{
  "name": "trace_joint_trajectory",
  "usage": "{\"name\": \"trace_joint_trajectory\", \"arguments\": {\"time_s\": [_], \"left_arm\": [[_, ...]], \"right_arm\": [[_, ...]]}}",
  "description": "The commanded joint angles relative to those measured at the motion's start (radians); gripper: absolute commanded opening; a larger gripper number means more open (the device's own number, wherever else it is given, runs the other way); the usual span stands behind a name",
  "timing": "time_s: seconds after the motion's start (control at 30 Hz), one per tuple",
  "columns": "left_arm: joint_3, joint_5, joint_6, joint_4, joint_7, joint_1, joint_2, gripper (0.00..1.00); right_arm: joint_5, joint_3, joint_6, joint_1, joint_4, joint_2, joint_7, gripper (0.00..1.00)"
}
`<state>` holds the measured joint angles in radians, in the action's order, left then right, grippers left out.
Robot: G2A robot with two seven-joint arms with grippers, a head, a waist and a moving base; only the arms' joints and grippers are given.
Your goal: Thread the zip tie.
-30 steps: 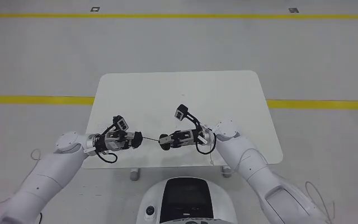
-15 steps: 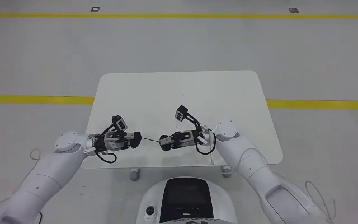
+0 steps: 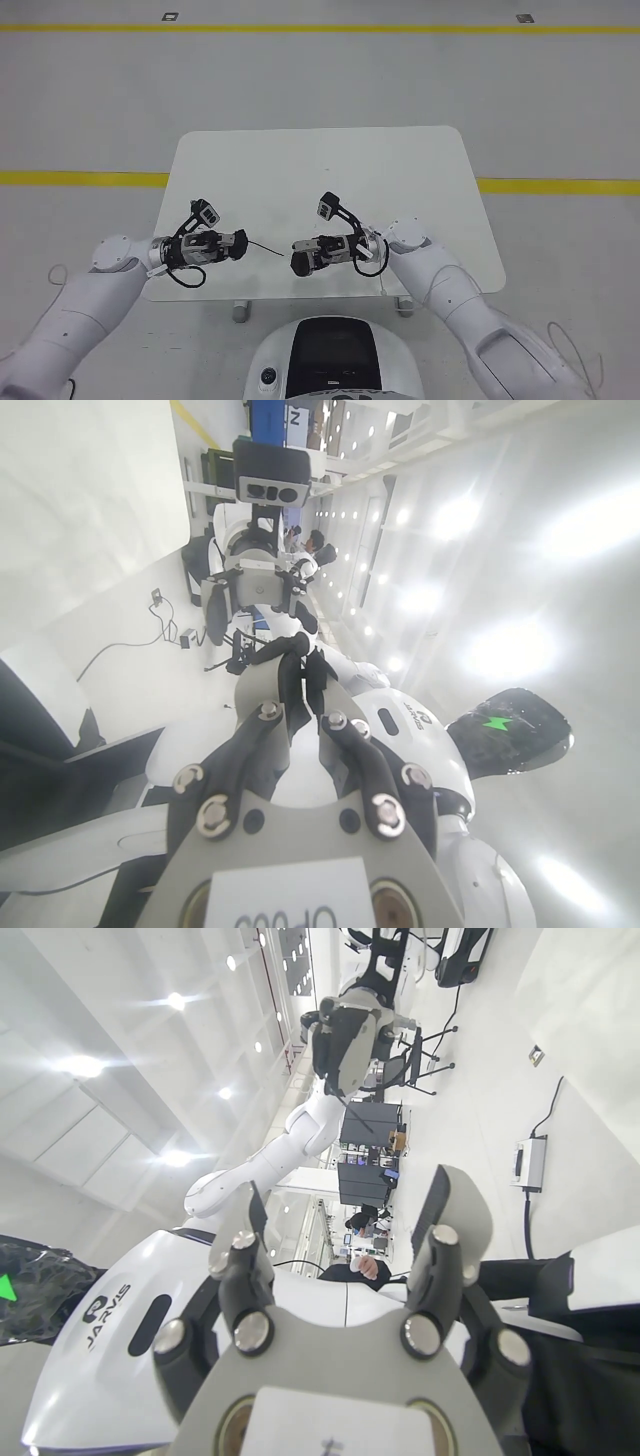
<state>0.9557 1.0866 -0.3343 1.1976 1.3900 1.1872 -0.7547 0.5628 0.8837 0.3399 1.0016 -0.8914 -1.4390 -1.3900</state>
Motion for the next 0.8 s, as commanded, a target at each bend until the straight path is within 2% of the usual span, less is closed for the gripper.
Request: {"name": "trace_joint_trajectory", "arguments": {"time_s": [0.0, 0.07, 0.33, 0.4, 0.57, 0.77], "left_arm": [[0.010, 0.006, -0.006, 0.008, 0.000, 0.003, -0.001, 0.00], [0.011, 0.001, 0.006, 0.012, 0.000, 0.004, -0.002, 0.00], [0.011, 0.001, 0.006, 0.012, 0.000, 0.004, -0.002, 0.00], [0.004, 0.012, 0.028, 0.020, -0.020, 0.008, -0.007, 0.00], [-0.003, 0.078, -0.006, 0.036, 0.000, 0.019, -0.016, 0.00], [0.013, 0.082, -0.006, 0.024, 0.000, 0.033, -0.019, 0.00]], "right_arm": [[0.006, -0.012, -0.002, 0.002, 0.005, 0.002, 0.000, 1.00], [0.006, -0.012, -0.002, 0.002, 0.005, 0.002, 0.000, 1.00], [0.006, -0.012, -0.002, 0.002, 0.005, 0.002, 0.000, 1.00], [-0.010, -0.015, -0.012, 0.010, -0.008, 0.003, 0.028, 1.00], [-0.008, -0.014, -0.033, 0.006, -0.001, 0.005, 0.042, 1.00], [0.020, -0.052, -0.039, -0.037, 0.027, -0.020, 0.078, 1.00]]}}
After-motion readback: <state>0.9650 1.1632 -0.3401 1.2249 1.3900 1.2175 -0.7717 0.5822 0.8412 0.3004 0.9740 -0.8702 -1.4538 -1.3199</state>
